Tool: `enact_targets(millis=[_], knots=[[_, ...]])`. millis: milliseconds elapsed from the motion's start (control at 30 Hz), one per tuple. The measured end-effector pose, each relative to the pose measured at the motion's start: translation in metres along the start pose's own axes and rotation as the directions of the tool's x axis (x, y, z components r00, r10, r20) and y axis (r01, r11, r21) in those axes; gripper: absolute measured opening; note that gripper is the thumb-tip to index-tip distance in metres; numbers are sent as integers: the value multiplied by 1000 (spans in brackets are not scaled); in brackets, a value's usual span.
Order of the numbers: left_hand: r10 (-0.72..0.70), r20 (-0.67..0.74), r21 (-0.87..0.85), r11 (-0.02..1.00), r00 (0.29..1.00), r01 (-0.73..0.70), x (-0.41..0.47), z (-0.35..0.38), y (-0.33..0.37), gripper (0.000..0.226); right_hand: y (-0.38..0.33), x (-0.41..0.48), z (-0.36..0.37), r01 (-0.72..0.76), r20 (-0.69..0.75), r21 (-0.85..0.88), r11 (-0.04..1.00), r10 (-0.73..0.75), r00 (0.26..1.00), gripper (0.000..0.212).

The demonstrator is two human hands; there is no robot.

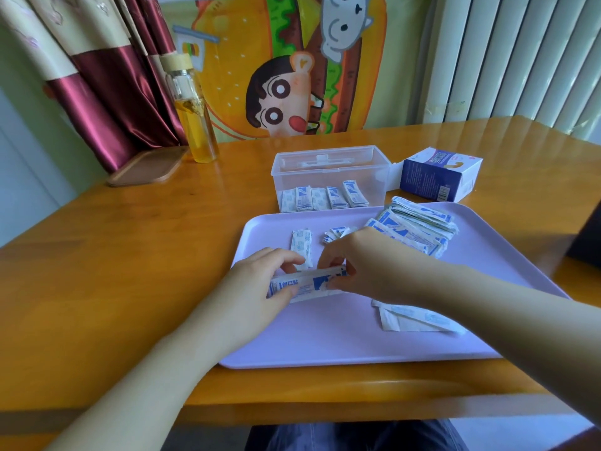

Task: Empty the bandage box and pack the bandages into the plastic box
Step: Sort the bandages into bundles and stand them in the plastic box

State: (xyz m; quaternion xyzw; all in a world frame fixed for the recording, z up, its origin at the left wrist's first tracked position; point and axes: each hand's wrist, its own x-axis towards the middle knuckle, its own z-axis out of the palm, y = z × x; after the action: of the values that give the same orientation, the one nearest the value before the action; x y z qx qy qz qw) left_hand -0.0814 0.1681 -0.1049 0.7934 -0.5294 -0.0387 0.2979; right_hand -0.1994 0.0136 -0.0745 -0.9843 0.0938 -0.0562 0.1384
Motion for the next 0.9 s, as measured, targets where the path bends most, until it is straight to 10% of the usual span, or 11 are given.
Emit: enact_targets(millis=[667,900], knots=[[-22,204,235,972,979,-27,-1,3,12,25,2,-5,8,20,-19,-3,1000,-20,1000,20],[146,-258,99,987,955,-124,32,-24,25,15,6,7,-40,53,-336,490,870,132,932,7]])
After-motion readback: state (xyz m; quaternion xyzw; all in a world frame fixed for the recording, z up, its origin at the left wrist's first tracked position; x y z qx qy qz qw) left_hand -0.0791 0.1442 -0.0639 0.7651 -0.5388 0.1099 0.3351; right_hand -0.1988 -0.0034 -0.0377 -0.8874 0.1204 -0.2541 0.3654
